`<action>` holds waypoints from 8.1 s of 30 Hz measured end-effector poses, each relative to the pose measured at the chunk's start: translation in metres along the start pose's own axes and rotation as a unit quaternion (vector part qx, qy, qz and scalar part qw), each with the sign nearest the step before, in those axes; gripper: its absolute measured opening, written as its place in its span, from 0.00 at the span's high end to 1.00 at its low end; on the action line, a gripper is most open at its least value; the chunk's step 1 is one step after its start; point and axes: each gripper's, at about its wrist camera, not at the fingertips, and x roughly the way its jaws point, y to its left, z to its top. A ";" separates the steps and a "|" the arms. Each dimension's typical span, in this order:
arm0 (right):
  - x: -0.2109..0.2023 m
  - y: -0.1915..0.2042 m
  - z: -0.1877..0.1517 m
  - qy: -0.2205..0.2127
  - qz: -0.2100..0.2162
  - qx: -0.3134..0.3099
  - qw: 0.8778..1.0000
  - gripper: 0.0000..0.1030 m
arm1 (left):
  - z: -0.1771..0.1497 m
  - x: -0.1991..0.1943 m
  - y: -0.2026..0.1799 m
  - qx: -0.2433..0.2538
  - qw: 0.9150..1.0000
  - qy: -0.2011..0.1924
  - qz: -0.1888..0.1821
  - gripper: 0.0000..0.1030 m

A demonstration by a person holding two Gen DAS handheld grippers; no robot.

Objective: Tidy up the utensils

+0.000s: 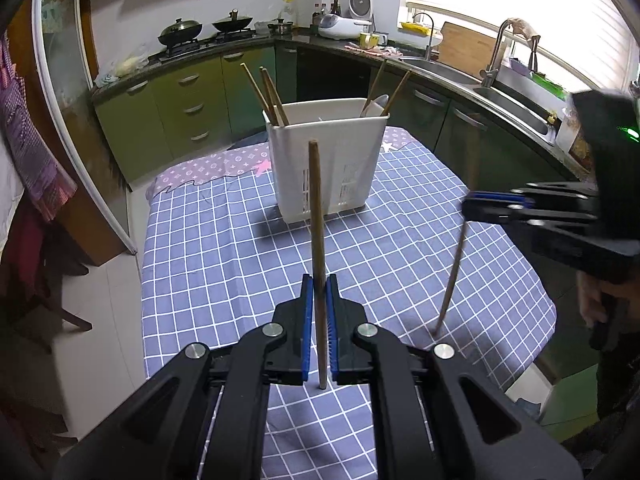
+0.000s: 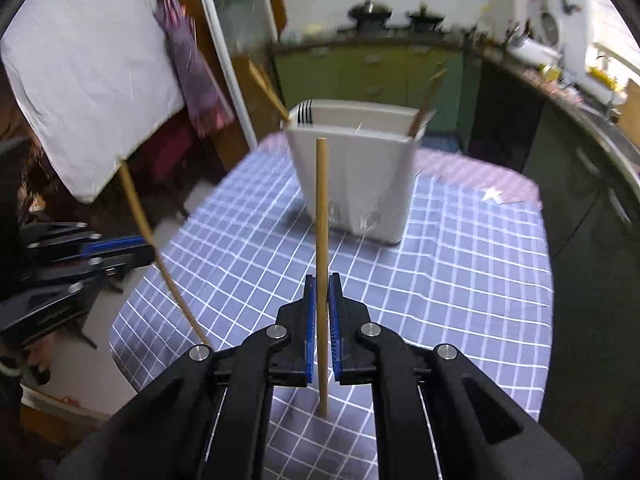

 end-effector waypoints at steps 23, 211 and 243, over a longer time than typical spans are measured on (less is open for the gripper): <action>-0.041 -0.002 -0.030 -0.033 -0.004 0.002 0.999 0.93 | -0.001 -0.010 -0.009 0.015 1.000 -0.013 0.007 0.94; -0.175 0.078 -0.152 -0.258 -0.135 0.009 0.957 0.05 | -0.136 -0.144 -0.050 -0.090 0.960 -0.230 0.131 0.07; -0.164 0.074 -0.153 -0.249 -0.135 0.007 0.959 0.05 | -0.132 -0.145 -0.057 -0.085 0.960 -0.230 0.138 0.07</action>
